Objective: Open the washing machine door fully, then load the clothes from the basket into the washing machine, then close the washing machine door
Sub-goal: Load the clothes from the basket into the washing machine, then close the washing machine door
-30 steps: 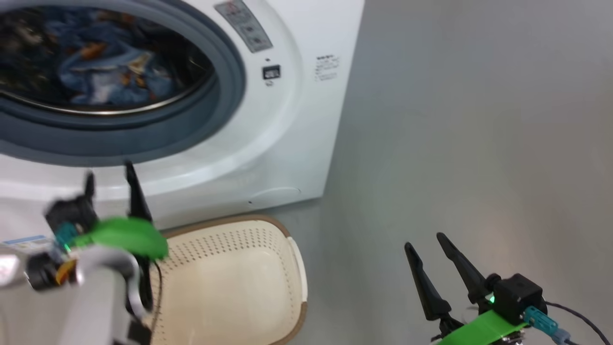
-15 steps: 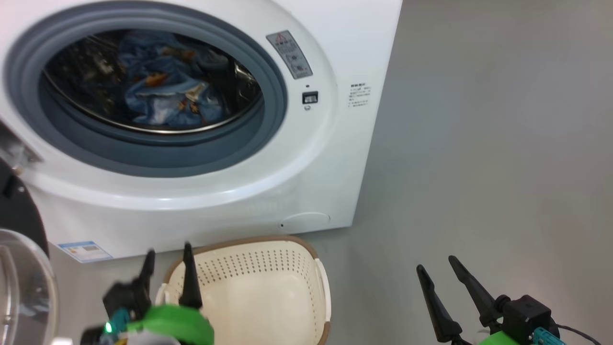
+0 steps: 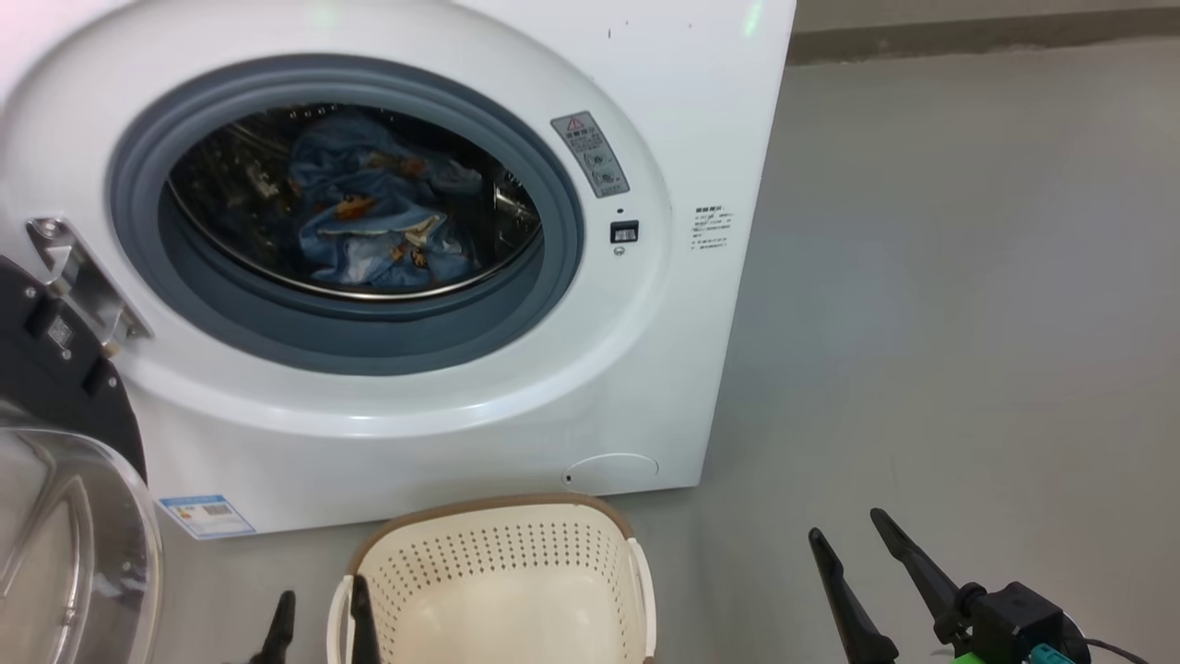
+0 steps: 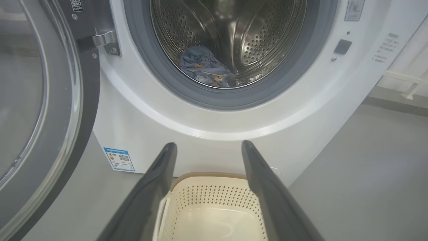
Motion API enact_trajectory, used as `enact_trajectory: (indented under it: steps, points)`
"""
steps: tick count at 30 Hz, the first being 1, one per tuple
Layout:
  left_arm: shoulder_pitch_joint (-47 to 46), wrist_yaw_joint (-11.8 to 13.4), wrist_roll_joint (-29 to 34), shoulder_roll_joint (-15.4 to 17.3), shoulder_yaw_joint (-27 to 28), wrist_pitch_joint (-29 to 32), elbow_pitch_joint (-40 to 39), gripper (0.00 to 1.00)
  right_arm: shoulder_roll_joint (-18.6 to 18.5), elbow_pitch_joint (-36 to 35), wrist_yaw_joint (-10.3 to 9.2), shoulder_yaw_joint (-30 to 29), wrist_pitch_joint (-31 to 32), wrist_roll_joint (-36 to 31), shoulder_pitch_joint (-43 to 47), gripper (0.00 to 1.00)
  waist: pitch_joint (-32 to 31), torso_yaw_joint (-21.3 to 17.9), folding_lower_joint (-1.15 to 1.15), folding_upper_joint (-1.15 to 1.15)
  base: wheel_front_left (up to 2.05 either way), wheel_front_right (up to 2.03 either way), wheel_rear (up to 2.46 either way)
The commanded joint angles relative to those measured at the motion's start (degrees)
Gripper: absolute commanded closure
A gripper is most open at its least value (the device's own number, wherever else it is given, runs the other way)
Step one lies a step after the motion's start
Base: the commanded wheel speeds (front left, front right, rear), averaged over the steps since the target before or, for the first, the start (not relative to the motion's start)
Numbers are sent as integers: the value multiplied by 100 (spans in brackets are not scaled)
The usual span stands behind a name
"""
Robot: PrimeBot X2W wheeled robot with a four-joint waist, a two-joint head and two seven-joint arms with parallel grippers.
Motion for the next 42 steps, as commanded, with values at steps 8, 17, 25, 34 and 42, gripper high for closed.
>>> enact_trajectory:
  steps: [8, 17, 25, 34, 42]
  points:
    - [471, 39, 269, 52, 470, -36, -660, 0, -108, -153, 9, 70, -28, 4, 169, 0, -221, -39, 0, 0, 0, 0, 0]
    - [723, 17, 447, 51, 537, -36, -833, 0, -143, -205, 9, -2, -28, -12, 274, 0, -254, -96, 0, 0, 0, 0, 0]
    - [696, -14, 421, 50, 537, -36, -848, 0, -210, -219, 9, -21, -28, -39, 227, 0, -237, -106, 0, 0, 0, 0, 0]
    - [705, -11, 381, 50, 433, -36, -842, 0, -299, -224, 9, -39, -28, -60, 107, 0, -215, -64, 0, 0, 0, 0, 0]
    - [718, -10, 399, 50, 422, -36, -822, 0, -358, -176, 9, 32, -28, -55, -15, 0, -233, -65, 0, 0, 0, 0, 0]
